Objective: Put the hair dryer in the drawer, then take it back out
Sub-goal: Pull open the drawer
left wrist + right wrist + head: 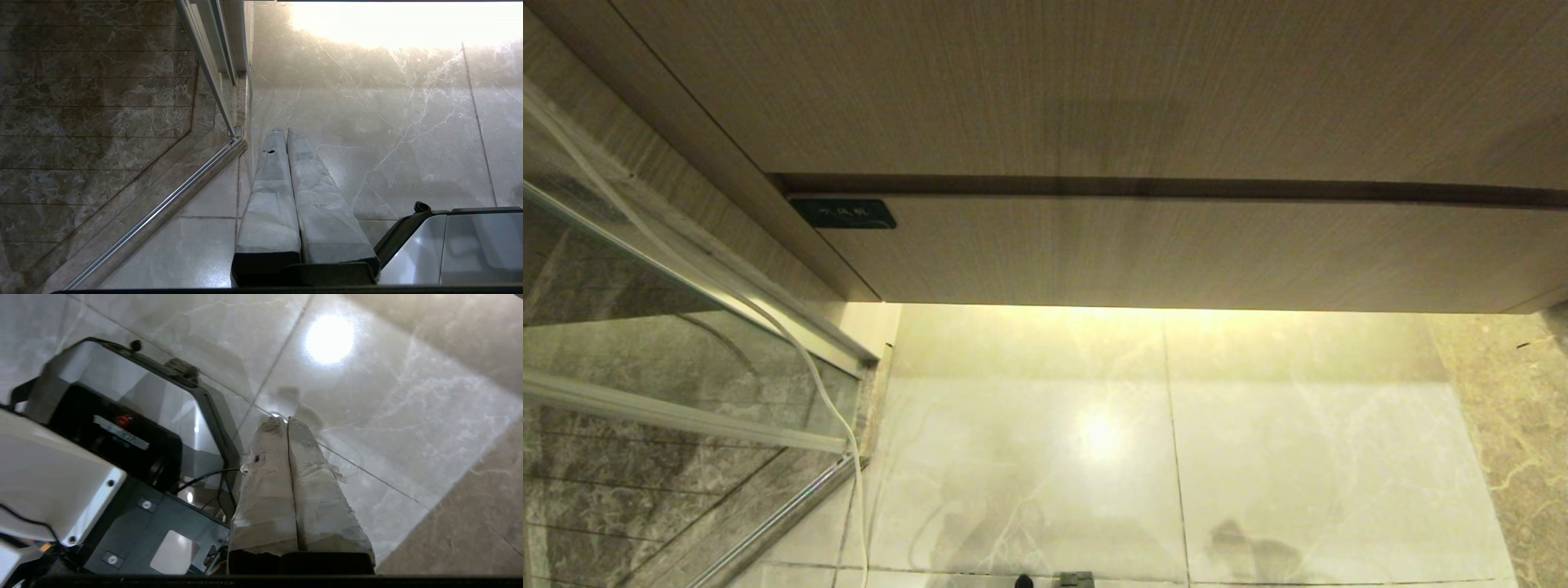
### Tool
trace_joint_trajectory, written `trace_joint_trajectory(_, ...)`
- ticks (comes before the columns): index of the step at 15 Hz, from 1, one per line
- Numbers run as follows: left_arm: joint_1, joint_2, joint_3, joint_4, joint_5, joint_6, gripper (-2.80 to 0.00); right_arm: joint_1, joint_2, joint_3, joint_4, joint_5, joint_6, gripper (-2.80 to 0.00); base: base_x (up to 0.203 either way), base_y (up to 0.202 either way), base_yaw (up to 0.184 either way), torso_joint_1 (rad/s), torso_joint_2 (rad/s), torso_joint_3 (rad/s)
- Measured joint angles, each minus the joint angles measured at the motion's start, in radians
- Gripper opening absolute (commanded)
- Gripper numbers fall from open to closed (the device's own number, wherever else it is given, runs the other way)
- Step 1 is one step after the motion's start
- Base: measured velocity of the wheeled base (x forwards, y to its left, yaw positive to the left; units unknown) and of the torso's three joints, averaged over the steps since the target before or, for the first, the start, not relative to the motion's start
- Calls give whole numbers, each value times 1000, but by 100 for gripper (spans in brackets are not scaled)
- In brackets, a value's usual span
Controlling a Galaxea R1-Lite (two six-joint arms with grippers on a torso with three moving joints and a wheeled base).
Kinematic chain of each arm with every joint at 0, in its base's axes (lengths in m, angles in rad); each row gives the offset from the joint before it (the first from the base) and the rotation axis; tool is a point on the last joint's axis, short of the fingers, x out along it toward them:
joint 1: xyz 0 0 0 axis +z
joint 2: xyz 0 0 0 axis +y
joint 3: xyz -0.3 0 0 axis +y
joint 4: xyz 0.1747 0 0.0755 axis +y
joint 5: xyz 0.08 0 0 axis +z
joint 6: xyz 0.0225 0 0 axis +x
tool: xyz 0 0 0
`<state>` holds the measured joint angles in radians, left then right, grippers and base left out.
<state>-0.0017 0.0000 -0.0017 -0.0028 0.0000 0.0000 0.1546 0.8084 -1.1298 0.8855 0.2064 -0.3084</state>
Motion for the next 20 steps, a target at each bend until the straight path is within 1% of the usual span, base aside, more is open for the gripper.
trace_joint_trajectory(2,0,0,0,0,0,0,-280,7,12,-15,-5,78,-1,-280,0,0,0,0,0,0)
trace_joint_trajectory(4,0,0,0,0,0,0,-280,10,35,-25,-11,180,-10,-280,0,0,0,0,0,0)
trace_joint_trajectory(5,0,0,0,0,0,0,-280,11,52,-27,-19,229,-23,0,0,0,0,0,0,0)
trace_joint_trajectory(6,0,0,0,0,0,0,-280,11,72,-27,-34,277,-58,0,0,0,0,0,0,0)
trace_joint_trajectory(7,0,0,0,0,0,0,-280,11,94,-24,-44,319,-109,0,0,0,0,0,0,0)
trace_joint_trajectory(8,0,0,0,0,0,0,-280,12,116,-22,-50,346,-163,0,0,0,0,0,0,0)
trace_joint_trajectory(9,0,0,0,0,0,0,-280,12,143,-20,-56,356,-224,0,0,0,0,0,0,0)
trace_joint_trajectory(12,0,0,0,0,0,0,-280,6,238,-29,-96,359,-467,0,0,0,0,0,0,0)
trace_joint_trajectory(13,0,0,0,0,0,0,-280,3,267,-31,-132,359,-526,0,0,0,0,0,0,0)
trace_joint_trajectory(14,0,0,0,0,0,0,-280,0,295,-35,-177,359,-559,0,0,0,0,0,0,0)
trace_joint_trajectory(16,1,0,0,0,0,0,-280,-2,355,-54,-291,350,-591,0,0,0,0,0,0,0)
trace_joint_trajectory(17,0,0,0,0,0,0,-280,-7,385,-66,-342,337,-624,0,0,0,0,0,0,0)
trace_joint_trajectory(18,0,0,0,1,0,0,-280,-22,416,-82,-393,304,-679,0,0,0,0,0,0,0)
trace_joint_trajectory(20,0,0,0,0,0,0,-280,-48,474,-117,-482,213,-799,0,0,0,0,0,0,0)
